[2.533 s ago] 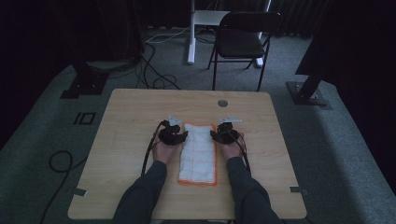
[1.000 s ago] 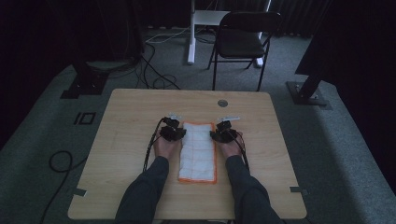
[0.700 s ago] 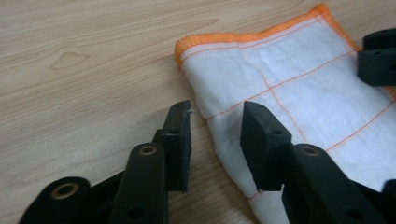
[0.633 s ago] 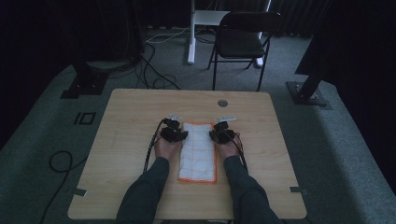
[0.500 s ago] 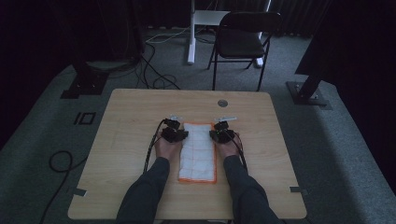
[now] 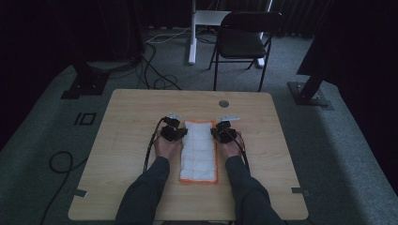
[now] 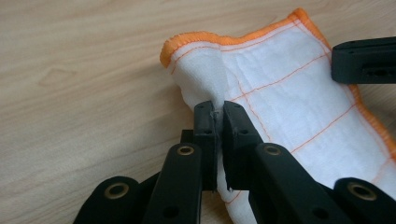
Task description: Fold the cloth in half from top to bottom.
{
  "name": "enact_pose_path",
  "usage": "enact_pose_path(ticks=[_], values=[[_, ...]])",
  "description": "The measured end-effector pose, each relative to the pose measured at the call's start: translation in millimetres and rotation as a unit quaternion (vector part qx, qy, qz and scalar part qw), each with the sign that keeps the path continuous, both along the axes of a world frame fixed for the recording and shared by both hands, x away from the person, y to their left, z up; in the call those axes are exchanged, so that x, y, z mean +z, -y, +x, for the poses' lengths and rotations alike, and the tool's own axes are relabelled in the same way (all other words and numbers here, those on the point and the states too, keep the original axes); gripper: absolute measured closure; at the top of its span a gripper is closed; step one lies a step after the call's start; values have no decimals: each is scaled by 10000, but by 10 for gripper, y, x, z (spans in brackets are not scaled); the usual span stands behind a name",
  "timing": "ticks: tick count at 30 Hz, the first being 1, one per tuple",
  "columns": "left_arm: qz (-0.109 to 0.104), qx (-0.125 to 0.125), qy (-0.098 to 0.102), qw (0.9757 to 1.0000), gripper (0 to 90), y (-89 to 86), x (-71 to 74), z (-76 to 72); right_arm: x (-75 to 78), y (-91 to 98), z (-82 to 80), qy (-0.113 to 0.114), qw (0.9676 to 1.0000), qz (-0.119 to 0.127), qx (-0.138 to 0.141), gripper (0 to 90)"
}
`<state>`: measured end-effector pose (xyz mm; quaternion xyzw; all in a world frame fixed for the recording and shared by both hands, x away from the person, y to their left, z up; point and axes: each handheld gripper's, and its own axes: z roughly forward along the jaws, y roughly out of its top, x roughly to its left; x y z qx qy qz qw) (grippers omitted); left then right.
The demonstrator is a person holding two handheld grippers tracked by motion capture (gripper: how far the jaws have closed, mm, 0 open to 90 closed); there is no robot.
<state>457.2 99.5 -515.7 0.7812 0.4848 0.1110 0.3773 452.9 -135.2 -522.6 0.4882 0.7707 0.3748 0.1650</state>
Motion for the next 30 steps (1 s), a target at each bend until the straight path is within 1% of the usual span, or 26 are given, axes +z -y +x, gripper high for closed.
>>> enact_pose_path(ticks=[2, 7, 12, 17, 18, 21, 23, 24, 25, 27, 28, 30], values=[[-1, -37, 62, 10000, 860, -5, 47, -22, 39, 12, -19, 45, 10000, 23, 24, 874], [-75, -82, 141, 9998, 858, -45, 136, -96, 113, 27, -88, 181, 9997, 77, 115, 874], [-111, -172, 238, 9995, 857, -87, 233, -228, 173, 33, -195, 306, 9992, 101, 243, 874], [-214, -262, 368, 9988, 857, -125, 296, -437, 254, 60, -343, 421, 9983, 168, 359, 874], [-259, -273, 377, 9986, 857, -134, 297, -482, 270, 66, -379, 432, 9981, 166, 396, 874], [-282, -339, 396, 9982, 856, -155, 296, -608, 305, 75, -508, 506, 9974, 121, 507, 873], [-324, -364, 367, 9981, 856, -169, 294, -694, 321, 78, -582, 526, 9970, 143, 551, 873], [-281, -391, 380, 9981, 855, -169, 292, -736, 326, 83, -626, 521, 9968, 165, 581, 873], [-290, -414, 388, 9980, 854, -177, 291, -779, 326, 92, -671, 509, 9966, 196, 617, 873], [-334, -469, 340, 9978, 854, -193, 286, -861, 320, 100, -768, 504, 9962, 195, 680, 873], [-298, -493, 333, 9978, 853, -194, 282, -905, 316, 108, -815, 498, 9960, 210, 708, 873], [-348, -517, 292, 9976, 852, -206, 263, -992, 301, 121, -904, 473, 9957, 226, 767, 872]])
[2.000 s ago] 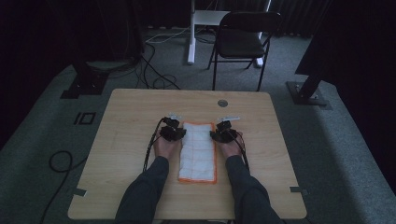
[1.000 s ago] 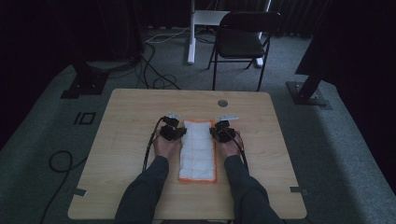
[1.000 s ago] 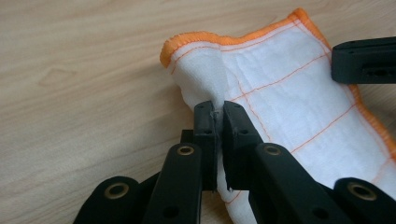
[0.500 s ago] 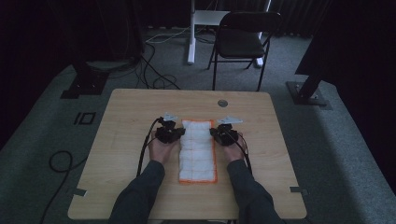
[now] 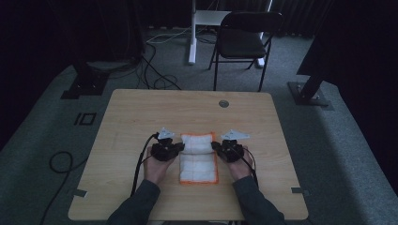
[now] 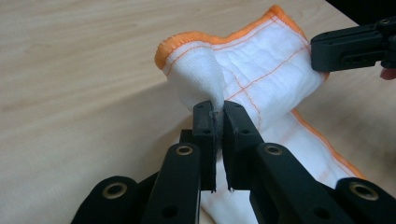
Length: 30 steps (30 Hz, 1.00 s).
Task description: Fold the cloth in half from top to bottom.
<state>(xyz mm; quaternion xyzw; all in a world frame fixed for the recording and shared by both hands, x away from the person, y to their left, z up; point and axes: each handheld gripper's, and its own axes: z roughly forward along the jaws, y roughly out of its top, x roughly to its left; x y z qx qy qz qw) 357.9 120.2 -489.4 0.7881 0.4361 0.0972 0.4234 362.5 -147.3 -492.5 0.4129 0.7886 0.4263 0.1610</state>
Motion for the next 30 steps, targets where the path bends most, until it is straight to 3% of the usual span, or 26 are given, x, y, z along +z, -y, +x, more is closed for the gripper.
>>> enact_pose_path(ticks=[6, 10, 13, 14, 16, 20, 30], values=[[238, -64, -262, 9994, 832, 19, -182, -207, -170, -5, -188, -316, 9992, -145, 177, 868], [326, -86, -471, 9983, 786, 12, -301, -269, -301, 1, -219, -568, 9980, -191, 217, 863], [611, -81, -507, 9968, 719, 26, -376, -283, -348, -12, -233, -637, 9974, -260, 217, 844], [601, -74, -555, 9966, 703, 21, -411, -280, -356, -16, -239, -628, 9974, -287, 186, 829], [501, -65, -530, 9973, 701, 4, -444, -284, -372, -22, -246, -624, 9974, -326, 172, 789], [581, -30, -467, 9972, 687, 26, -441, -275, -384, 8, -241, -632, 9974, -326, 113, 686], [604, 122, -366, 9974, 696, 66, -453, -162, -435, 5, -173, -542, 9979, -360, 27, 674]])
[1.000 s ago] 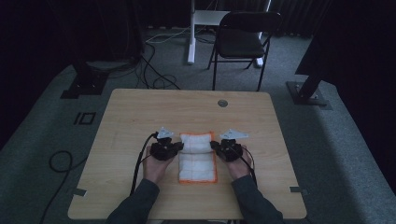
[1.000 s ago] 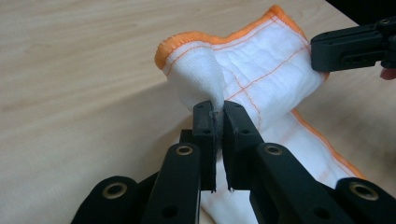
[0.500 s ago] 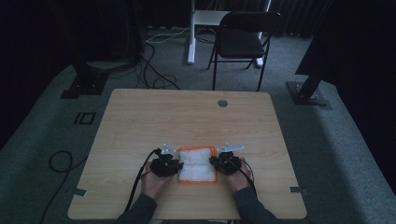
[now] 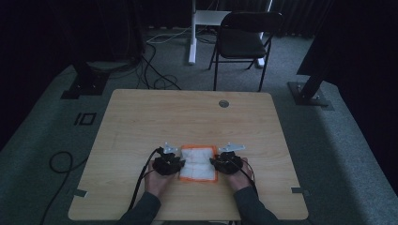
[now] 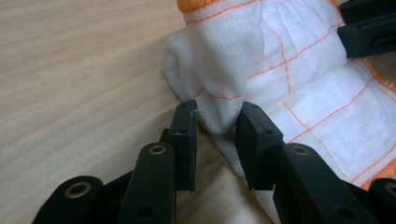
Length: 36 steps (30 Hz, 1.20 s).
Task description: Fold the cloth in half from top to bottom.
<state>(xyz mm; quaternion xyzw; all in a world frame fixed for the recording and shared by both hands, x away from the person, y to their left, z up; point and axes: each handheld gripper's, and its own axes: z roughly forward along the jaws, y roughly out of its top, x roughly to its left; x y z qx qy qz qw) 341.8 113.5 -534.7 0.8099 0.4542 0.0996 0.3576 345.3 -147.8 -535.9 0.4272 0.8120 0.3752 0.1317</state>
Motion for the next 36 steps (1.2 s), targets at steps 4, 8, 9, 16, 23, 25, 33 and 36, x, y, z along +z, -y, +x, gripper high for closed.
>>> enact_pose_path(ticks=[4, 8, 9, 16, 23, 25, 33, 36], values=[[38, 106, -85, 9999, 614, -3, 29, 69, 16, 4, 70, -32, 10000, -15, -34, 652], [-143, 71, 18, 9999, 575, -69, 111, 55, 69, 42, 78, -38, 10000, 78, -30, 590], [-164, 65, 28, 9998, 566, -74, 129, 52, 92, 54, 78, 2, 9999, 119, -40, 583], [-278, 0, 236, 9993, 554, -62, 296, 79, 205, 58, 163, 146, 9995, 258, -145, 576], [-492, 53, 314, 9983, 540, -50, 368, 241, 257, 30, 372, 64, 9986, 445, -289, 561], [-615, 79, 309, 9976, 537, -41, 373, 282, 250, 22, 435, 1, 9981, 516, -324, 553], [-773, 98, 245, 9967, 511, 10, 329, 409, 173, 14, 569, -396, 9952, 785, -424, 540], [-823, 82, 94, 9965, 511, 15, 288, 452, 147, 23, 581, -496, 9944, 817, -442, 546]])
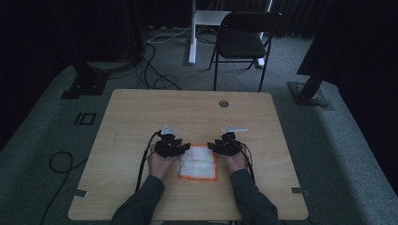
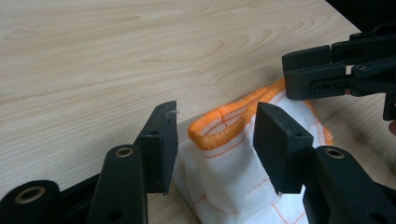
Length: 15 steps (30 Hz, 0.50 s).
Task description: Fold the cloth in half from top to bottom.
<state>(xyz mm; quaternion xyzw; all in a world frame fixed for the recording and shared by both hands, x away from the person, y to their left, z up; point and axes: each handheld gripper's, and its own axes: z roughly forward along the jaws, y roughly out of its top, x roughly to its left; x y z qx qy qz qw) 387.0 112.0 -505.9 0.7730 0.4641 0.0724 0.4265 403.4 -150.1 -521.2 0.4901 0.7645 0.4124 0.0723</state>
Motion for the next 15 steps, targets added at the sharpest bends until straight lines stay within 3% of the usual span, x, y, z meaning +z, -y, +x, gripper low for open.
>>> enact_pose_path(ticks=[6, 12, 15], values=[[16, -17, -92, 10000, 616, 7, -7, 2, -17, 16, 1, -86, 10000, 28, 38, 572], [12, 0, -110, 9999, 598, -10, -11, 14, -31, 42, 28, -156, 9999, 53, -16, 534], [74, 54, -49, 9999, 627, -9, -11, 5, -48, 42, 34, -253, 9996, 143, 61, 630]])
